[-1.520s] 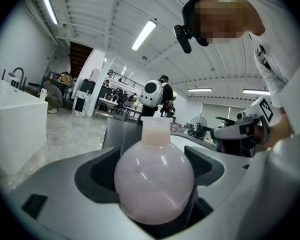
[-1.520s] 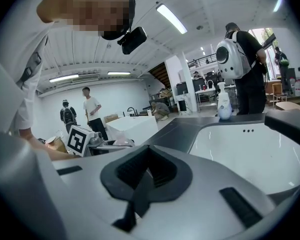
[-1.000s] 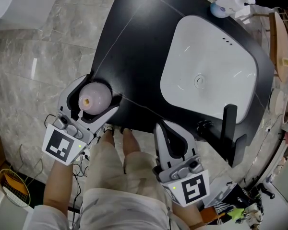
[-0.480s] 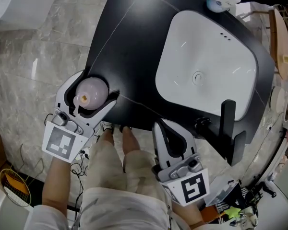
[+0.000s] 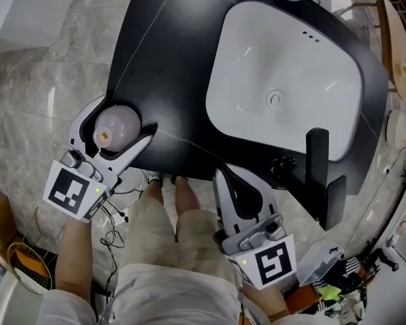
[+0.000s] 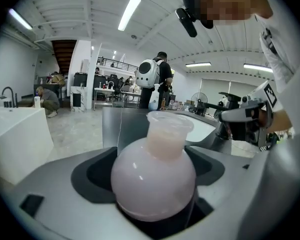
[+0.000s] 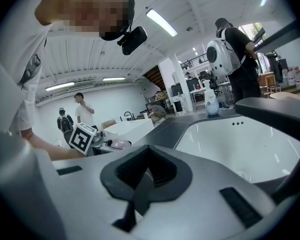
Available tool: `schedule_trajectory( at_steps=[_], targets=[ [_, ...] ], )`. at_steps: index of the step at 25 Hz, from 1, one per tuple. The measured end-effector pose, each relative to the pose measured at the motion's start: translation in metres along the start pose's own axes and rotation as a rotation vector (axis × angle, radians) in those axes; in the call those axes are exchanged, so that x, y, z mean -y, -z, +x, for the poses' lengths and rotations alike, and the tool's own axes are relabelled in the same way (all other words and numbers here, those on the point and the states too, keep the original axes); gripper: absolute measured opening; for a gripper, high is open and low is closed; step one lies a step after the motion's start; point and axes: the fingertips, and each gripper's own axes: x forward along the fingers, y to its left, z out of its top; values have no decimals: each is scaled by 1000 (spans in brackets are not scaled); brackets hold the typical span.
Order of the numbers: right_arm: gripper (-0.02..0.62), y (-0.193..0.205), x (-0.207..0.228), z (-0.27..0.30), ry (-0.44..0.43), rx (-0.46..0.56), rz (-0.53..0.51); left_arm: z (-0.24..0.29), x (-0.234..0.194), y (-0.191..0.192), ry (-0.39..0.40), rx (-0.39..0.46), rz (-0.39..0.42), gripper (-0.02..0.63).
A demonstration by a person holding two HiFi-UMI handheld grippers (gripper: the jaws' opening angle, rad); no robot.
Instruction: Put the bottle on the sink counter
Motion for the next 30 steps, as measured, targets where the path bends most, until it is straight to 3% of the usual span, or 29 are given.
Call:
schedule_trajectory(
  at_steps=[3, 10, 30],
  targets=[
    [11, 2, 5, -5, 9, 4, 7, -1, -1, 0, 3, 5, -36, 410],
    [11, 3, 12, -8, 18, 6, 20, 0, 0, 1, -2, -22, -22, 410],
    [11, 4, 8, -5, 17, 10, 31, 23, 6, 2, 55, -203, 27, 411]
  ],
)
